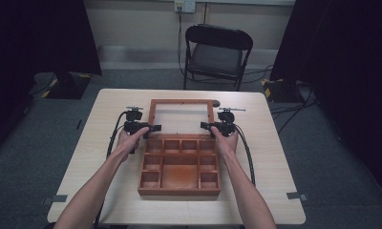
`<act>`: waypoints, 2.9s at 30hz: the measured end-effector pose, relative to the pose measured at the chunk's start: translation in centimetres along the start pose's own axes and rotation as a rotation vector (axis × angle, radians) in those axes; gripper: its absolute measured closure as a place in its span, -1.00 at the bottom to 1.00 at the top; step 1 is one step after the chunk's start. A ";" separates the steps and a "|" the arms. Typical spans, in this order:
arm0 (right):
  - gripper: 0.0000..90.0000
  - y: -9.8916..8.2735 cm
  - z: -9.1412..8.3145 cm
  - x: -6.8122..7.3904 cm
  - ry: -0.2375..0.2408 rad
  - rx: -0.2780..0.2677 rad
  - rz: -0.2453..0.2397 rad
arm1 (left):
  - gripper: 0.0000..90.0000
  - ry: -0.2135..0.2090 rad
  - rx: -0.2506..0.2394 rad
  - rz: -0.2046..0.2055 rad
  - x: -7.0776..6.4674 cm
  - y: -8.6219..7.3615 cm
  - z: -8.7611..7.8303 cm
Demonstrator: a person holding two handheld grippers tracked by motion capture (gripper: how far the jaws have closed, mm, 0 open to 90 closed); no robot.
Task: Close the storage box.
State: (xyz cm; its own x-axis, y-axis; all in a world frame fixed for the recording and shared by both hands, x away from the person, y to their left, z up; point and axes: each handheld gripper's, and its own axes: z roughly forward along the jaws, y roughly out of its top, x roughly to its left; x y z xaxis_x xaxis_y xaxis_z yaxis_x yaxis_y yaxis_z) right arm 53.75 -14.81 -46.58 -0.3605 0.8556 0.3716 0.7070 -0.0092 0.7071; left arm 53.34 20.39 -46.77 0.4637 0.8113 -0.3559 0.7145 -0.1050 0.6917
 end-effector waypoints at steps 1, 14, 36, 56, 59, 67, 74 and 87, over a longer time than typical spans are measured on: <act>-0.18 0.1 -0.2 0.0 0.000 -0.011 -0.007 | -0.35 0.006 -0.006 0.013 -0.2 0.1 -0.1; -0.18 1.2 -1.8 0.6 0.023 -0.023 -0.045 | -0.15 0.020 -0.046 0.070 -0.7 0.8 -1.7; 0.18 1.7 -5.1 1.4 0.059 -0.078 -0.068 | 0.27 -0.016 -0.114 0.086 -1.1 1.4 -4.4; 0.19 1.1 -7.4 2.2 0.101 -0.112 -0.102 | 0.34 -0.039 -0.149 0.161 -2.4 0.4 -6.9; 0.15 1.1 -7.6 2.3 0.113 -0.109 -0.103 | 0.33 -0.054 -0.151 0.164 -2.4 0.2 -7.2; 0.01 1.0 -8.7 3.3 0.117 -0.109 -0.122 | 0.18 -0.081 -0.210 0.156 -3.2 0.2 -8.8; -0.04 0.5 -9.3 3.5 0.129 -0.099 -0.138 | 0.27 -0.122 -0.236 0.168 -3.2 -0.2 -9.9; -0.14 -0.3 -11.1 4.0 0.101 -0.107 -0.188 | 0.25 -0.100 -0.181 0.233 -4.1 -0.6 -10.9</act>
State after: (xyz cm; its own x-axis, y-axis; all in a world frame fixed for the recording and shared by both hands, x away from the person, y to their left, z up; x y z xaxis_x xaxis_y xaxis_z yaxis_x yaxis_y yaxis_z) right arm 45.36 -17.14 -38.66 -0.5424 0.7914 0.2821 0.5554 0.0858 0.8271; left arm 45.30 23.42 -38.92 0.6594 0.7162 -0.2284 0.4821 -0.1697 0.8595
